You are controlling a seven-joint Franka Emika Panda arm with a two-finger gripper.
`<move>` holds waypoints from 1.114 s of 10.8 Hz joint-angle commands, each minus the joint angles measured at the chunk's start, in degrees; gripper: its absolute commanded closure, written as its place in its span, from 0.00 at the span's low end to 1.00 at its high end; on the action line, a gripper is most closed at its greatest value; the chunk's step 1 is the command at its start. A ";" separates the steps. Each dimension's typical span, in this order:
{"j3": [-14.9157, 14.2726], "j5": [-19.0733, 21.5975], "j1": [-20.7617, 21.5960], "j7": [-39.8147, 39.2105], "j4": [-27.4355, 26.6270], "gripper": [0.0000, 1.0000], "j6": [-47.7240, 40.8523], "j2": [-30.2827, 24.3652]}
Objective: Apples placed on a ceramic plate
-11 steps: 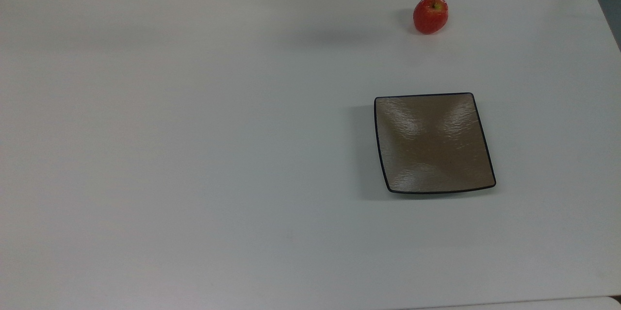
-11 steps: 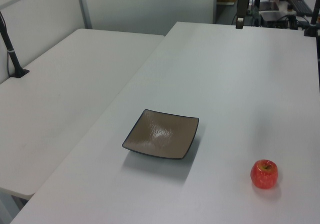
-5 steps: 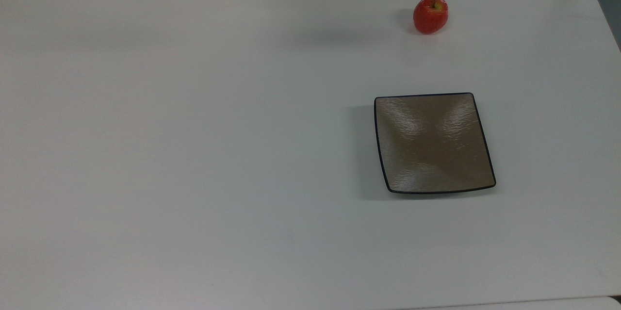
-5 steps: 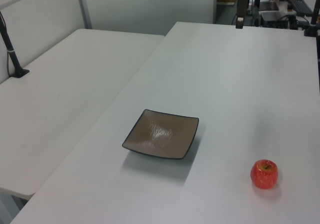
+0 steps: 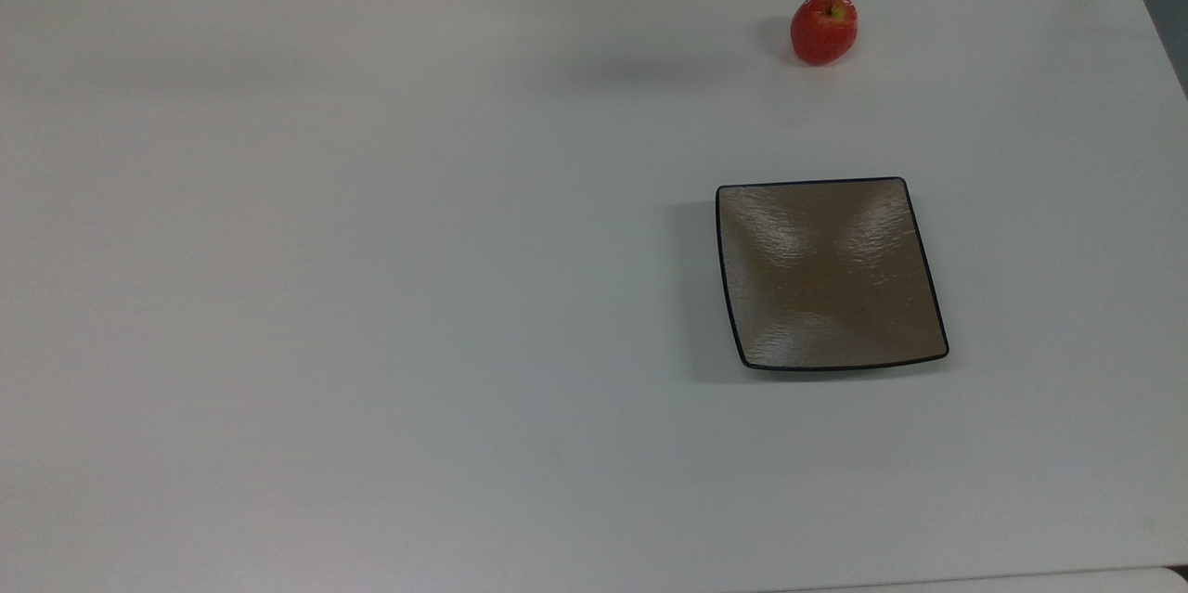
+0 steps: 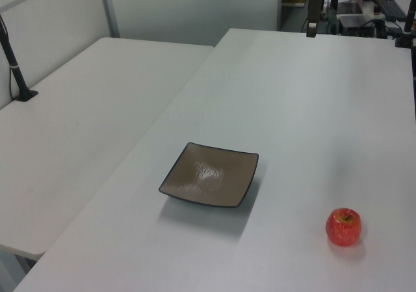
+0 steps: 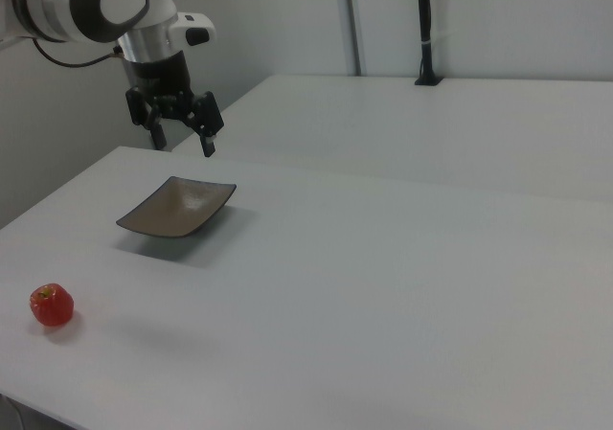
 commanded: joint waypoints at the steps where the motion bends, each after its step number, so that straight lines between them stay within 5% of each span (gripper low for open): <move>1: -0.51 -0.01 1.30 0.87 0.89 0.00 0.15 0.00; 7: 0.11 0.08 10.85 1.75 7.12 0.00 -4.07 -0.35; 12: 0.28 0.34 22.82 1.75 3.63 0.00 -5.56 -2.11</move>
